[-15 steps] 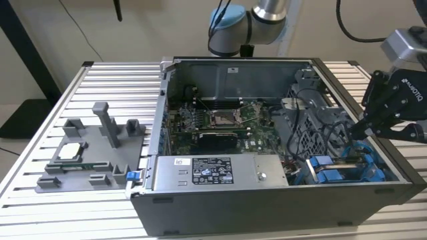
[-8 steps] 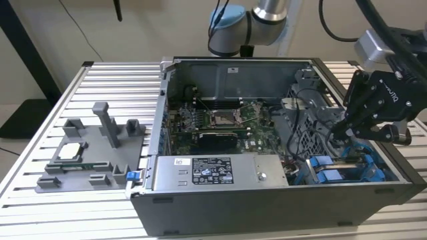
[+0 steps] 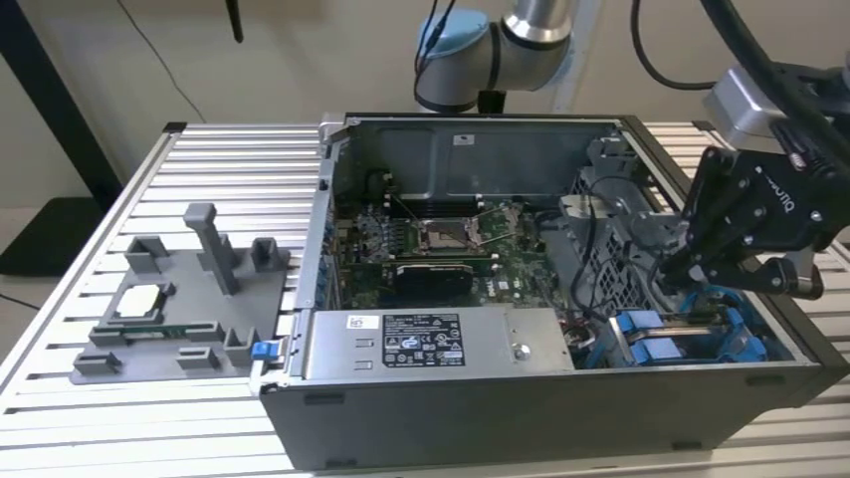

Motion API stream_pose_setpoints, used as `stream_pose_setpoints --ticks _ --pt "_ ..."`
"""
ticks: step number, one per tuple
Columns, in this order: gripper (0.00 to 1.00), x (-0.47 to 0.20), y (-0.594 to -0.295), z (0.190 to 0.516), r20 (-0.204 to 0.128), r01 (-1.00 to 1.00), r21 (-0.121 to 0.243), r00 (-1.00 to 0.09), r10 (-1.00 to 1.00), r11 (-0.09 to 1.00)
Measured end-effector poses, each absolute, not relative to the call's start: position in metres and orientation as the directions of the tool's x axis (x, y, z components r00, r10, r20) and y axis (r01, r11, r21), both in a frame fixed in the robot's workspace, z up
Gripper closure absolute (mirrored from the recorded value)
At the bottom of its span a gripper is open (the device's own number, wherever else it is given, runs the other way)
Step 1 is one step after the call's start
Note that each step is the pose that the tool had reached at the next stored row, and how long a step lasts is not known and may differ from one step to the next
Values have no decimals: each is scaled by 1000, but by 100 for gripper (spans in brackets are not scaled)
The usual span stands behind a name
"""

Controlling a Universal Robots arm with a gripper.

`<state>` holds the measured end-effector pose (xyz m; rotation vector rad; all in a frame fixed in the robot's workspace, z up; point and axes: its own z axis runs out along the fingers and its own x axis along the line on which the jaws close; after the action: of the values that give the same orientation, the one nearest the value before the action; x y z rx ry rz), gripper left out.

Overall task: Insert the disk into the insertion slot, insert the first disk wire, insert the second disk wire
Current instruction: 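Insert the second disk wire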

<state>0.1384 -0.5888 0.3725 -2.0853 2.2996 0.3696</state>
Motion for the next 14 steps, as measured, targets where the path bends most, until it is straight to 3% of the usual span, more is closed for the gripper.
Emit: stream_pose_setpoints --ticks 5,10,14 --pt "100 137 -589 372 -154 -988 136 -90 -984 69" --pt "100 137 -589 372 -155 -988 136 -89 -984 68" --pt "100 136 -589 371 -120 -989 125 -88 -989 73"
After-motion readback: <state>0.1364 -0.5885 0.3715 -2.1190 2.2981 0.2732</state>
